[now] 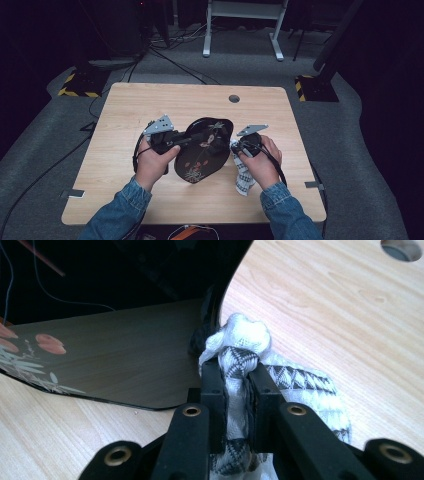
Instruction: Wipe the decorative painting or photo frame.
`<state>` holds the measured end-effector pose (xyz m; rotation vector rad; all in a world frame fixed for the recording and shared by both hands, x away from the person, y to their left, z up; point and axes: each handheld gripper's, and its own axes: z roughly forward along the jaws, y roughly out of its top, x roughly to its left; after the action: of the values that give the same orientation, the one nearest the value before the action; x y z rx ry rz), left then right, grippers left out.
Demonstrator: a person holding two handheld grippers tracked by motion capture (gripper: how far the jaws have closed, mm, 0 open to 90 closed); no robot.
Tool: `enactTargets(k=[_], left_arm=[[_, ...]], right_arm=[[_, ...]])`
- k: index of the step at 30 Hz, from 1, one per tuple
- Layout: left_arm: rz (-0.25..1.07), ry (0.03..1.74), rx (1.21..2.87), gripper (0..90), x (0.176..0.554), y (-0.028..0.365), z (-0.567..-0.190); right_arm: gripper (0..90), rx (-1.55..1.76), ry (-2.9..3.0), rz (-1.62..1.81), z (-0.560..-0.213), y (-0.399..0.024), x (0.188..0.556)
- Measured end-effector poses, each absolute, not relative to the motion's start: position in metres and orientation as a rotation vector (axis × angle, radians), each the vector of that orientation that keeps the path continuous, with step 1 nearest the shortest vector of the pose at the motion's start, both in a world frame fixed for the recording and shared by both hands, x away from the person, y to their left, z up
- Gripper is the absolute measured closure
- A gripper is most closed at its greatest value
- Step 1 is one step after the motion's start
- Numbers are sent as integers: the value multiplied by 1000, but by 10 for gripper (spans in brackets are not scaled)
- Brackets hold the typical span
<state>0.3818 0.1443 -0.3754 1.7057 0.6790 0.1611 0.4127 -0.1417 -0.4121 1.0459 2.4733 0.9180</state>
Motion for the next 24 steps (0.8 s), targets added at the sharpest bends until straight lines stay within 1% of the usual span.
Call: enactTargets(k=[7, 24], left_arm=[[164, 678, 1707, 796, 382, 144, -375], [166, 682, 1705, 795, 382, 144, -376]], right_arm=[[817, 1060, 2482, 915, -418, -142, 413], [817, 1113, 2536, 878, -447, -142, 415]])
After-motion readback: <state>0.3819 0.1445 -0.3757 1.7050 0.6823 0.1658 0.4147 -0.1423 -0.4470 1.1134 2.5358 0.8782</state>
